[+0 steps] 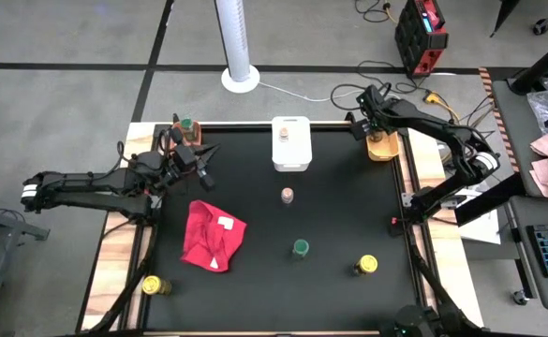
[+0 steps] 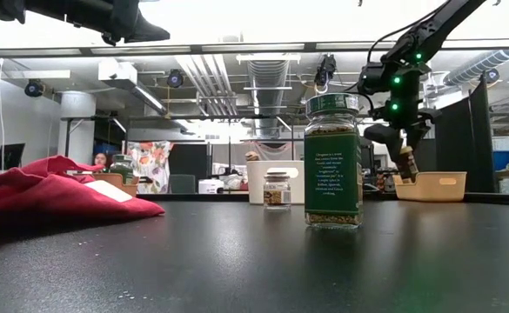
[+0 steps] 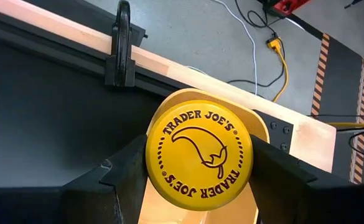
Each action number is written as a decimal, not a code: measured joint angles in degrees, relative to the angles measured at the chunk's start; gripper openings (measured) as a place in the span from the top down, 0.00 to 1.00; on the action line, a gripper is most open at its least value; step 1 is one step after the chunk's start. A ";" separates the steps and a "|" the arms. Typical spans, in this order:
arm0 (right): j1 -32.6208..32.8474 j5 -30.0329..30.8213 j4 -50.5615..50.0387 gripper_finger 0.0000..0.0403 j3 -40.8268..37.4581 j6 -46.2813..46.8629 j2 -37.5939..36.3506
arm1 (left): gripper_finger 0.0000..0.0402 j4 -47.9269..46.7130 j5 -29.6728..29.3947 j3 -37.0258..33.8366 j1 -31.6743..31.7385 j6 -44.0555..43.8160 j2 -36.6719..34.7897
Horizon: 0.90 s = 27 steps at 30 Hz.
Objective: Sort spices by type
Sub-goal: Put the top yellow seasoning bottle into the yellow bin
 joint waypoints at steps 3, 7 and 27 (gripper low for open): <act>0.11 0.04 0.02 0.44 -0.31 -0.23 0.00 | 1.00 0.02 0.00 0.00 0.00 0.00 0.00; 0.24 0.02 0.07 0.41 -0.36 -0.36 0.00 | 1.00 0.02 0.00 0.00 0.00 0.00 0.00; 0.22 -0.22 -0.03 0.33 0.23 0.82 0.00 | 1.00 0.00 0.00 0.00 0.02 0.00 0.00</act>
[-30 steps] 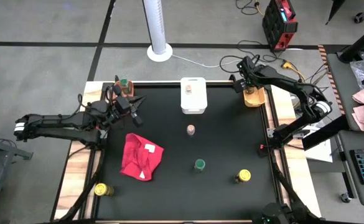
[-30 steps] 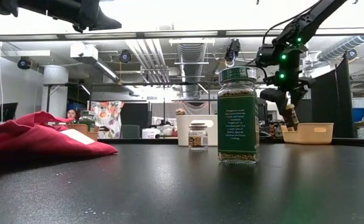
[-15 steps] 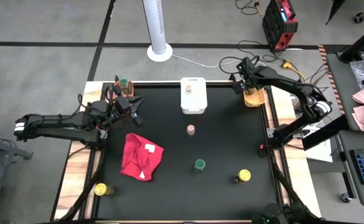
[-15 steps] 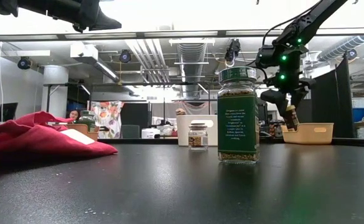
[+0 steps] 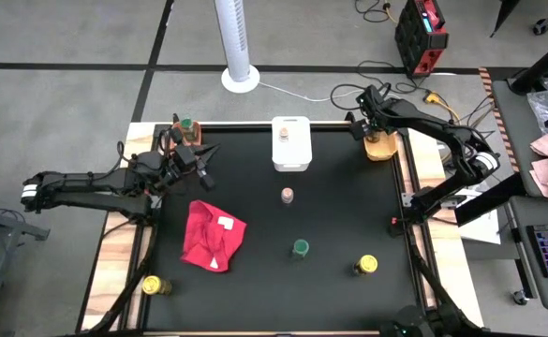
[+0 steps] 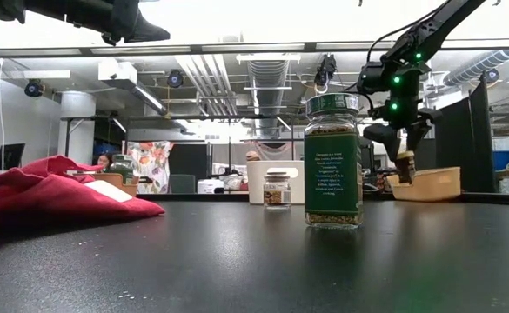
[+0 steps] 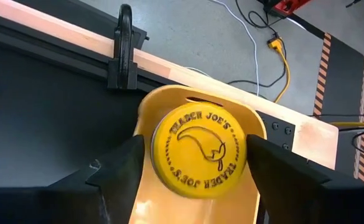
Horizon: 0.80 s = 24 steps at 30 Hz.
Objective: Sort spices by type
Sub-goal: Put the top yellow seasoning bottle into the yellow bin
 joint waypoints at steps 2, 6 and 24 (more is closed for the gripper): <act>0.00 -0.01 -0.02 0.31 0.02 0.06 0.00 | 1.00 0.00 0.00 0.00 -0.01 0.00 0.00; 0.00 -0.06 -0.11 0.29 0.02 0.09 0.00 | 1.00 0.00 0.00 0.00 -0.02 0.00 0.00; 0.00 -1.24 -4.29 0.29 3.61 2.34 -0.17 | 1.00 0.01 0.00 0.00 -0.02 0.00 -0.01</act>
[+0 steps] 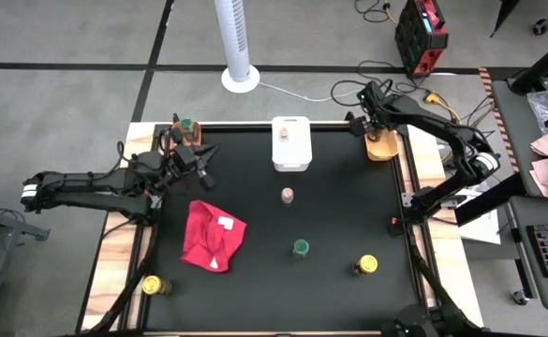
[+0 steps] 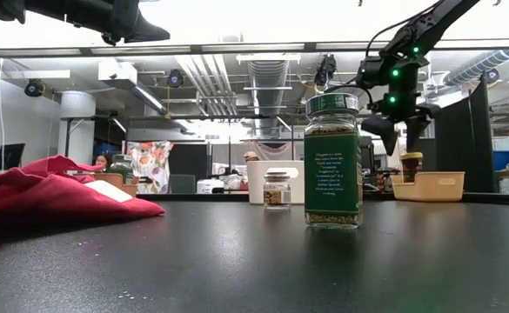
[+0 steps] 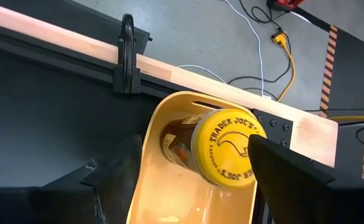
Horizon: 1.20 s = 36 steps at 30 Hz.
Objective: Sort spices by type
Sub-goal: Put the top yellow seasoning bottle into the yellow bin, then put the green seasoning bottle into the orange bin
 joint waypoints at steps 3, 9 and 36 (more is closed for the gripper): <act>0.00 0.29 -1.11 0.29 1.20 0.14 0.00 | 1.00 0.00 0.02 0.00 0.00 -0.02 0.00; 1.08 0.08 -3.83 0.35 3.72 -0.53 -1.32 | 1.00 -0.02 0.02 0.00 0.00 -0.44 0.01; 9.64 -4.92 2.10 0.96 1.14 -5.42 -5.54 | 1.00 -2.54 0.04 -0.02 0.00 -5.56 0.16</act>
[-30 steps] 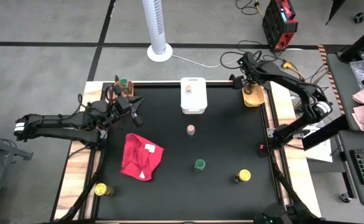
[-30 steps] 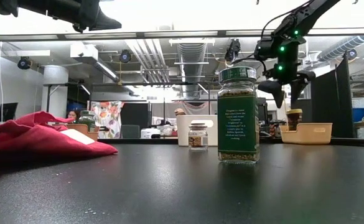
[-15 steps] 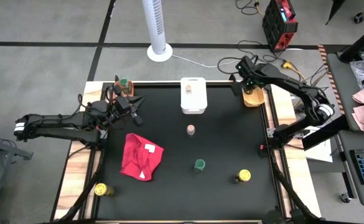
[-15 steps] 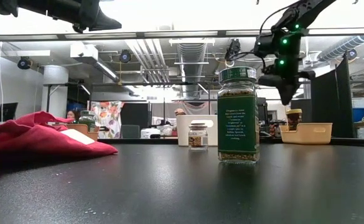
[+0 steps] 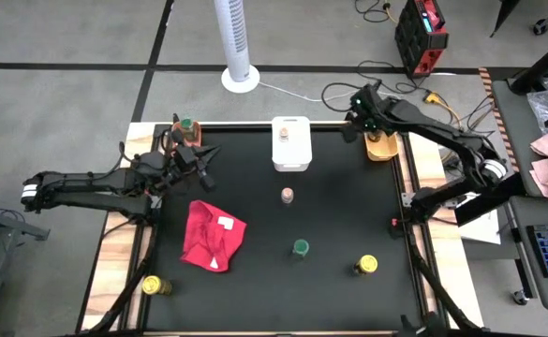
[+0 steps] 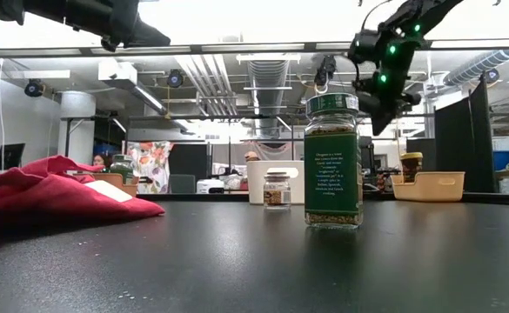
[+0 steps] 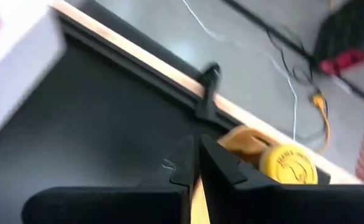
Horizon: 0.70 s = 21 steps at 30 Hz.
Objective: Sort spices by type
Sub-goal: Put the green seasoning bottle into the orange bin
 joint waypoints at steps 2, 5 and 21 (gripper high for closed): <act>2.95 0.01 1.51 0.96 -0.42 -0.91 -1.50 | 1.00 0.04 0.00 0.00 0.00 -0.93 0.22; 8.55 -0.01 4.71 0.96 -1.91 -1.26 -3.39 | 1.00 0.03 0.22 0.02 0.00 -3.33 0.91; 37.40 4.24 21.68 0.96 -9.60 -2.03 -5.65 | 1.00 -13.10 12.97 2.94 -8.47 -26.93 4.90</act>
